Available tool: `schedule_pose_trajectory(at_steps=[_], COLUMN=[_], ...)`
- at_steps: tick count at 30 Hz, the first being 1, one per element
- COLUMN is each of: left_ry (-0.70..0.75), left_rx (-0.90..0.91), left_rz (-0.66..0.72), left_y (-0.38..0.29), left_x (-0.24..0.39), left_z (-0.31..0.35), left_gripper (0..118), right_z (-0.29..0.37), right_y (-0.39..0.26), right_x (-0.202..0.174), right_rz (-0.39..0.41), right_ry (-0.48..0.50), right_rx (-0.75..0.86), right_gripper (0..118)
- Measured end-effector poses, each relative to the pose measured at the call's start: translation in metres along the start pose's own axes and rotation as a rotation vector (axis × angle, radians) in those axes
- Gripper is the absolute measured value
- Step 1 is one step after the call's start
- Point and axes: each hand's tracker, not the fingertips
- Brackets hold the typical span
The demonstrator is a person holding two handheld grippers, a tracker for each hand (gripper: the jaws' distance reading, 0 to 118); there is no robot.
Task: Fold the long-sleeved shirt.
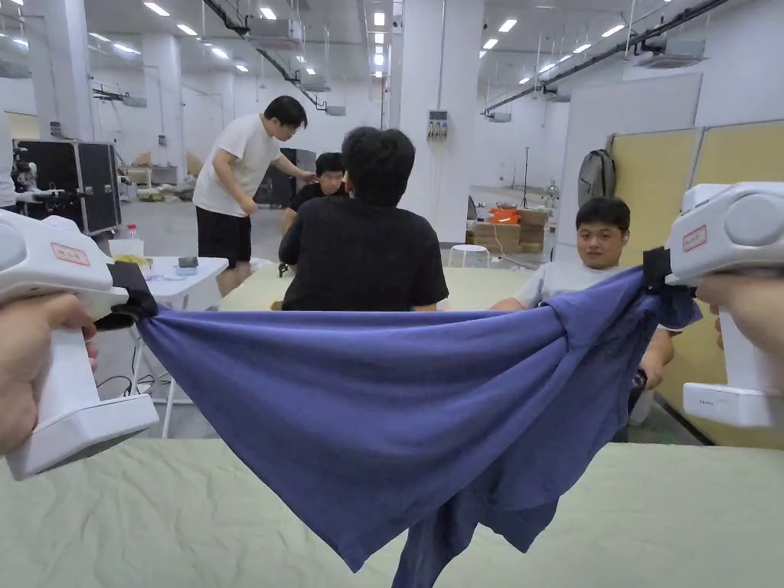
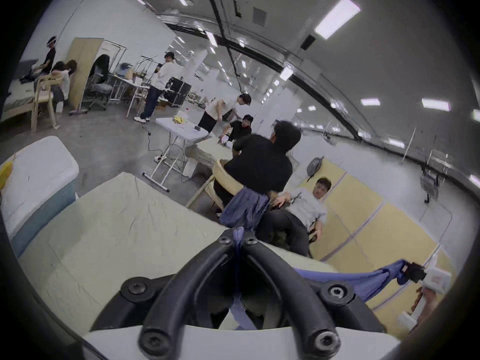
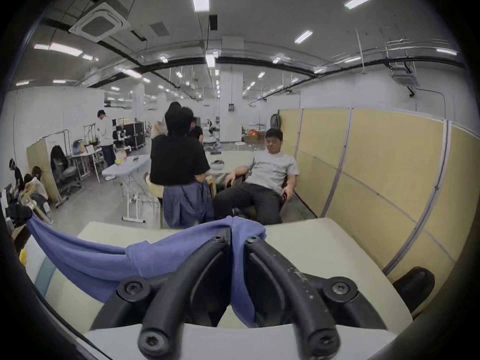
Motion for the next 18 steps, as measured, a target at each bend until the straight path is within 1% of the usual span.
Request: schedule_pose_trajectory(at_steps=[1,5,8,9,11,14,16,18], left_ry=[0.013,0.071,0.095,0.103,0.115,0.120,0.117,0.117], left_rx=[-0.027,-0.177,-0.297,-0.329,-0.397,-0.454,-0.482,-0.507], left_rz=[-0.011,-0.018,-0.016,-0.021,-0.041,-0.023,-0.022,-0.038], left_y=[-0.017,-0.101,-0.169,-0.190,-0.228,-0.268,-0.286,-0.303], left_x=[-0.008,-0.049,-0.082,-0.092,-0.110,-0.138,-0.153,-0.163], left_z=[-0.013,-0.056,-0.072,-0.073,-0.069,-0.048,-0.025,0.001], left_gripper=[1,1,1,1,1,1,1,1], right_z=[-0.015,-0.067,-0.091,-0.095,-0.091,-0.080,-0.058,-0.029], right_y=[-0.022,-0.124,-0.208,-0.233,-0.277,-0.326,-0.350,-0.369], right_x=[0.001,0.002,0.004,0.005,0.010,0.026,0.032,0.036], right_rz=[0.013,0.018,0.014,0.026,0.022,0.005,0.018,0.012], right_ry=[0.004,0.030,0.048,0.050,0.060,0.084,0.098,0.108], right_rx=[-0.039,-0.189,-0.315,-0.359,-0.391,-0.432,-0.442,-0.448], right_gripper=[10,10,10,10,10,10,10,10])
